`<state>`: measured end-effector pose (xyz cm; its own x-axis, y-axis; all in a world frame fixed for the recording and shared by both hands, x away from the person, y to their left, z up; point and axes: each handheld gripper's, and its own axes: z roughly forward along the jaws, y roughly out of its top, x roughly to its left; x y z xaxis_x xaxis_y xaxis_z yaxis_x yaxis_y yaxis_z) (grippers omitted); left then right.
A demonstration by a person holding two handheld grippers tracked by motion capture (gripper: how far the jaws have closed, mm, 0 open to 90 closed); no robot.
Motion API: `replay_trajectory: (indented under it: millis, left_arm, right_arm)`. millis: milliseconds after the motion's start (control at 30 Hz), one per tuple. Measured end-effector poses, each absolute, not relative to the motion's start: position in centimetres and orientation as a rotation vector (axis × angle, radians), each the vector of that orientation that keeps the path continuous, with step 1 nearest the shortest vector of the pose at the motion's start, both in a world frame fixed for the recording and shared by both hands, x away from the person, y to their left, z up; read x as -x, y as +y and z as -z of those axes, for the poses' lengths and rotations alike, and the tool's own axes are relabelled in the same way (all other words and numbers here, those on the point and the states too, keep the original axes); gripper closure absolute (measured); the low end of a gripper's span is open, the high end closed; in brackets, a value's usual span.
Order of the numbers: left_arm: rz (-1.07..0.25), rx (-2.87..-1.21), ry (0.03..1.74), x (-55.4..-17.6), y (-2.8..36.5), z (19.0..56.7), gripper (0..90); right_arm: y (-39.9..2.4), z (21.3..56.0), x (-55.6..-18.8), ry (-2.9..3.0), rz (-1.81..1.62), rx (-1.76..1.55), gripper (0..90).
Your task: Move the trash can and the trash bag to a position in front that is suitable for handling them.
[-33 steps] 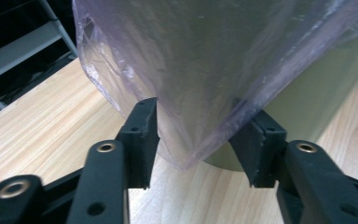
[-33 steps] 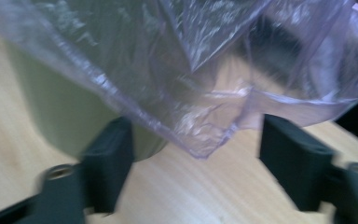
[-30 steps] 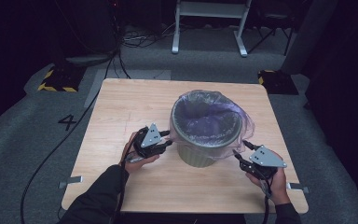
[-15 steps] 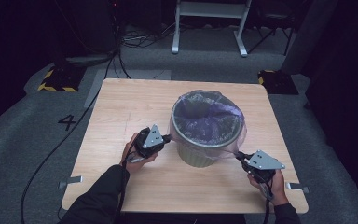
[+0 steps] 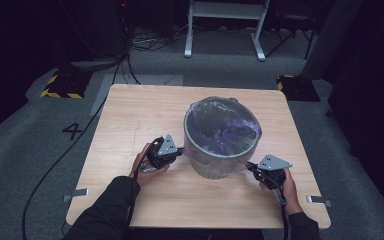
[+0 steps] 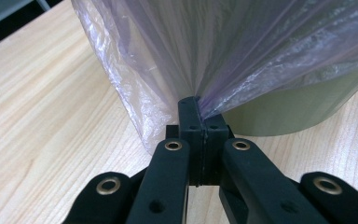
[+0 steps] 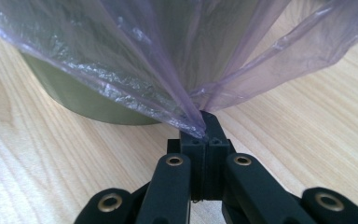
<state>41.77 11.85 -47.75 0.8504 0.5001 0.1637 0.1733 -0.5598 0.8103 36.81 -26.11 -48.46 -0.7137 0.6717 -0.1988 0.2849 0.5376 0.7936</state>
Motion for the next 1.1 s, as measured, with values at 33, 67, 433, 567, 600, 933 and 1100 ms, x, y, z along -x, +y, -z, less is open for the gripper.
replay_trajectory:
  millis: [33,67,433,567,600,933,1100]
  left_arm:
    - [-0.479,-2.154,0.488,-41.8,11.8,47.7,89.8]
    - [-0.468,-2.155,0.492,-41.8,11.8,47.9,89.8]
    - [-0.427,-2.171,0.51,-42.1,11.8,48.8,89.7]
    - [-0.427,-2.173,0.517,-42.0,11.9,48.8,87.3]
    - [-0.433,-2.166,0.512,-42.0,11.9,48.8,84.2]
    - [-0.487,-2.176,0.569,-40.8,12.6,48.1,40.1]
    - [-0.418,-2.168,0.593,-40.3,13.1,47.7,20.1]
  right_arm:
    - [-26.1,48.5,-36.8,2.289,-1.056,-0.775,90.0]
    - [-26.1,48.6,-36.9,2.294,-1.062,-0.78,90.0]
    - [-26.7,49.4,-37.6,2.29,-1.087,-0.821,90.0]
    - [-27.3,49.5,-37.6,2.258,-1.12,-0.85,81.5]
    - [-27.5,49.5,-37.5,2.247,-1.134,-0.856,77.9]
    - [-28.9,49.6,-36.7,2.28,-1.167,-0.869,38.2]
    - [-29.8,49.6,-36.5,2.247,-1.204,-0.902,26.6]
